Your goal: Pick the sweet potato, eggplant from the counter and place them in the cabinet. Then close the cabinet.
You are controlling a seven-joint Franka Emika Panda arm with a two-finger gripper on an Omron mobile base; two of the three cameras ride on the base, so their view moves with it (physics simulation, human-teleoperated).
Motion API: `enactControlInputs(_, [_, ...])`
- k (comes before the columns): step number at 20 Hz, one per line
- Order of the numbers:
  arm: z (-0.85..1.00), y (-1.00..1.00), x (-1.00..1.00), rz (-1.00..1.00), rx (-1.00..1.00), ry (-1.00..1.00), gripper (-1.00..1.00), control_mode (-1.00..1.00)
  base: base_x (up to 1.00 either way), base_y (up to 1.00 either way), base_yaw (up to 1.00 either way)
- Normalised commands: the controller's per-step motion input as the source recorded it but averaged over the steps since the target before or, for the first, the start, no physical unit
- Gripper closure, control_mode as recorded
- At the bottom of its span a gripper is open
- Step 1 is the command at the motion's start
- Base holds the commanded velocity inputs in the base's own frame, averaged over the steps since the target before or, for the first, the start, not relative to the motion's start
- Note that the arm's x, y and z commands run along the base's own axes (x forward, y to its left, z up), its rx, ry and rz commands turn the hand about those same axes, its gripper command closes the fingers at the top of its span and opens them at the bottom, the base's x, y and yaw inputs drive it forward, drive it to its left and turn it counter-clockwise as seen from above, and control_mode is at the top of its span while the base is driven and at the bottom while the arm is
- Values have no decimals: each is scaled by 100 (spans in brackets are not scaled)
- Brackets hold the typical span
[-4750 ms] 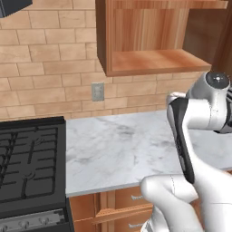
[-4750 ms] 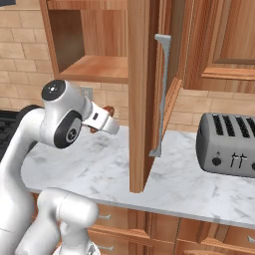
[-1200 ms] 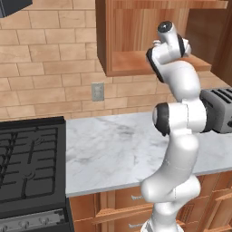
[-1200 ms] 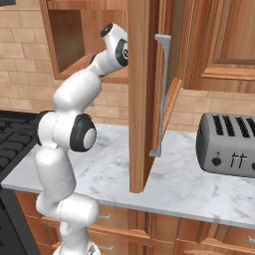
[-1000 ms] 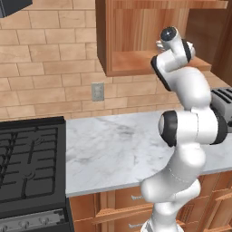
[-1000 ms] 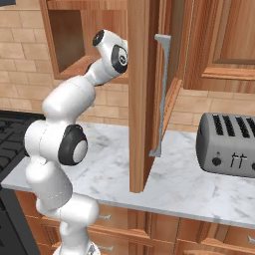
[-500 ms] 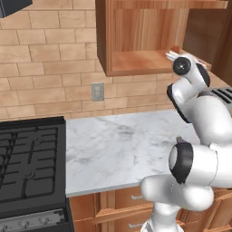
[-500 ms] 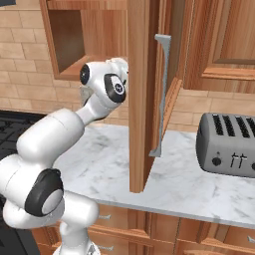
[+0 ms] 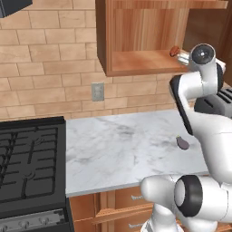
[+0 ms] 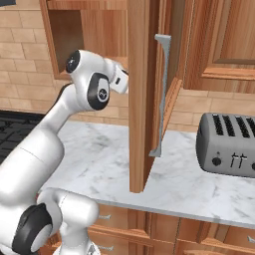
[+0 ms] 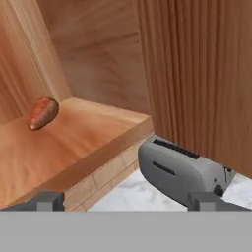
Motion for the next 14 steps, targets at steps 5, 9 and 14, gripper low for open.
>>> enactControlInputs(5, [-48,25,-92,17,3,60,-100,-100,0,0,0])
enactControlInputs(9, [-100,37,-30,28,-4,44,-100,-100,0,0,0])
enactControlInputs(14, [-94,3,-5,30,-2,38,-100,-100,0,0,0])
